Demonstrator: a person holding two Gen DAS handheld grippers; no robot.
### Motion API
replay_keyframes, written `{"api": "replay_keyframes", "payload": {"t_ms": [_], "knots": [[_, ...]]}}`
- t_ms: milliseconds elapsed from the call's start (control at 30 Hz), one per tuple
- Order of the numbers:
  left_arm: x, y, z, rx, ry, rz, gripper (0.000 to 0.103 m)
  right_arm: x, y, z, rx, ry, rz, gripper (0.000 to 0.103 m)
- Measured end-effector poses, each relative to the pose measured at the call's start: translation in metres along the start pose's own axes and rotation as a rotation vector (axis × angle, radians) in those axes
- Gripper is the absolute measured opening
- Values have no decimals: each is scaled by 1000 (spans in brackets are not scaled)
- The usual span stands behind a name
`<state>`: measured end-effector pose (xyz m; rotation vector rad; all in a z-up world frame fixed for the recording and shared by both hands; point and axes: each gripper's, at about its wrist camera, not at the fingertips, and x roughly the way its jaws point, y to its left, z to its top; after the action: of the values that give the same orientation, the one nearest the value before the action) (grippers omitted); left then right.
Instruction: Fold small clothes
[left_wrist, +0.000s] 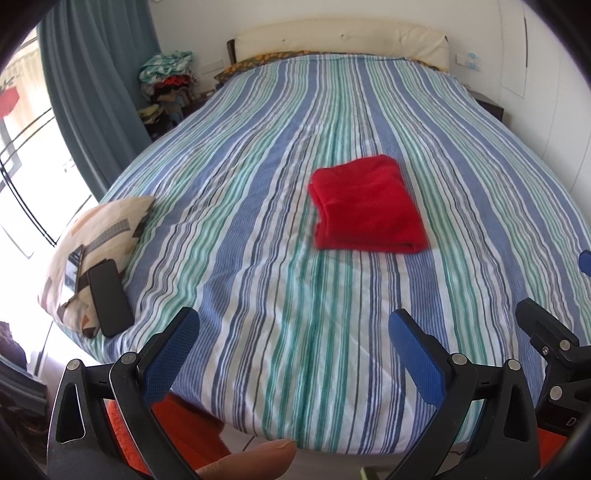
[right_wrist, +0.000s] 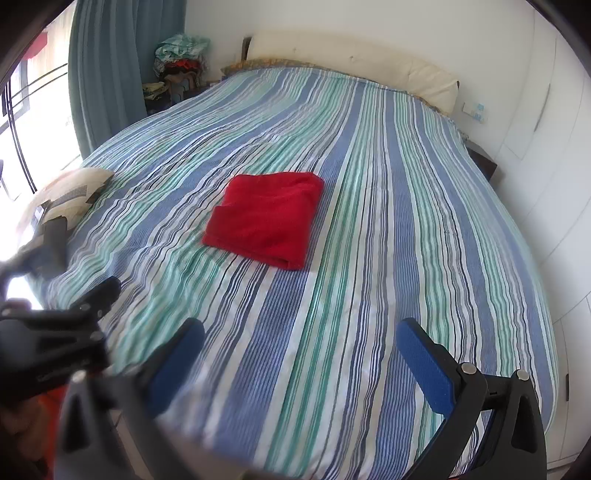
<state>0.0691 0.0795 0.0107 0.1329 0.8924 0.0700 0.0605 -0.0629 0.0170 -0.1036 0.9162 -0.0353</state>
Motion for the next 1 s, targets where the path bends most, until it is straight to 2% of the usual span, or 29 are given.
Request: {"api": "replay_keyframes", "payload": {"t_ms": [667,1000], "knots": [[2,-2,2,10,-1,17,102,-1,2,1,12,12,13,102],[1,-3,3,9,-5,18,102,-1,-1,0,55,39,72,102]]}}
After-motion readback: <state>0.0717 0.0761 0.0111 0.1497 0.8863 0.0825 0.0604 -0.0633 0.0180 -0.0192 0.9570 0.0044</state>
